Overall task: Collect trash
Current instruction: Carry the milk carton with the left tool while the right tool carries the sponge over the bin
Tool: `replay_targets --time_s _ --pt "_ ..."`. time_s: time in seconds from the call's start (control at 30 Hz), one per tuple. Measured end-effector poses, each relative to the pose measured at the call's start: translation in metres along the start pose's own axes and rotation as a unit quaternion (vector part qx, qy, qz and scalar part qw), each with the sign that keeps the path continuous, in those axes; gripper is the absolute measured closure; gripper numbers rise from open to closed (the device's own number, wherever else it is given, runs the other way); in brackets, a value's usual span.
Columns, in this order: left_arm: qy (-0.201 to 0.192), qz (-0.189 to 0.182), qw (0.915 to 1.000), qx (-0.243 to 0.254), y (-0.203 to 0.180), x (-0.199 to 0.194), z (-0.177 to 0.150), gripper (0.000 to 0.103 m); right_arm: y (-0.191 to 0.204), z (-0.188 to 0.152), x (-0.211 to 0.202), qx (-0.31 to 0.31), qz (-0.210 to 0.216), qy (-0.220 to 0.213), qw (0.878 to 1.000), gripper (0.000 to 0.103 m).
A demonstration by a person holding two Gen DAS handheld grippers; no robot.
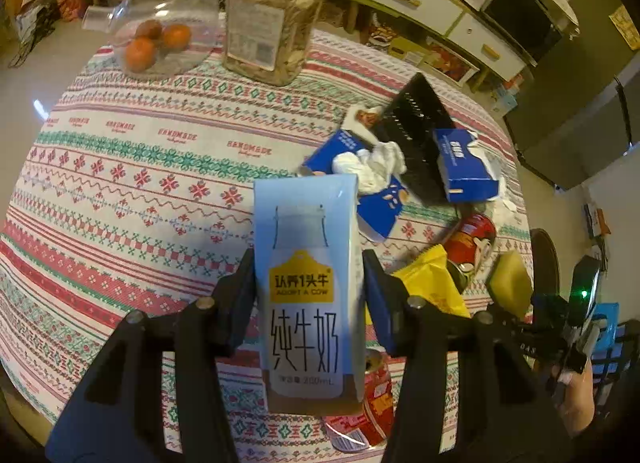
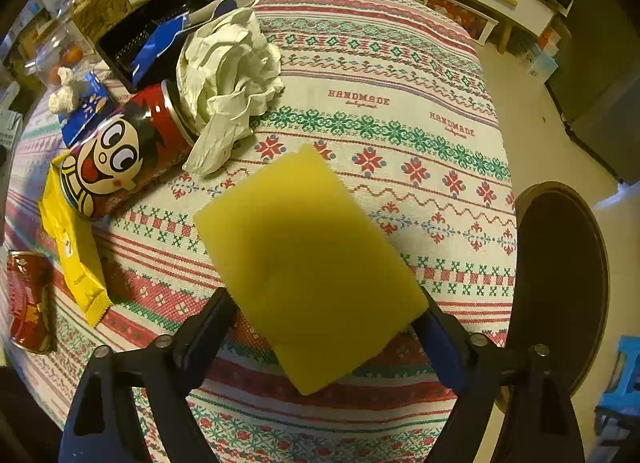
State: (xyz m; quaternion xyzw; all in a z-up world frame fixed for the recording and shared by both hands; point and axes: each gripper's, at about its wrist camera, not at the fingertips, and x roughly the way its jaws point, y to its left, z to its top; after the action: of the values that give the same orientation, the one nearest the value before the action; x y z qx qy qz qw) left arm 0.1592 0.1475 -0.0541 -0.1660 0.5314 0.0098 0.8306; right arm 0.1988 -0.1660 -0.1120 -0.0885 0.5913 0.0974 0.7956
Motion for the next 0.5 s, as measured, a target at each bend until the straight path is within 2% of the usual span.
replay_targets --time_s 0.03,0.13,0.27,0.5 --pt "-0.002 -0.002 1.0000 0.004 -0.003 -0.002 -0.001 0.051 -0.002 -0.001 -0.001 0.003 0.002 -0.003 1.000 0.027" --pt "-0.008 -0.005 0.9998 0.018 -0.012 -0.007 -0.003 0.051 -0.005 0.000 -0.006 0.007 0.004 -0.002 1.000 0.030" --pt "-0.018 -0.008 0.9994 0.029 -0.022 -0.014 -0.005 0.051 -0.007 -0.003 -0.013 0.004 0.000 -0.006 1.000 0.033" --pt "-0.029 -0.024 0.9981 0.048 -0.043 -0.021 -0.006 0.051 -0.012 -0.011 -0.052 0.023 0.008 -0.040 0.999 0.033"
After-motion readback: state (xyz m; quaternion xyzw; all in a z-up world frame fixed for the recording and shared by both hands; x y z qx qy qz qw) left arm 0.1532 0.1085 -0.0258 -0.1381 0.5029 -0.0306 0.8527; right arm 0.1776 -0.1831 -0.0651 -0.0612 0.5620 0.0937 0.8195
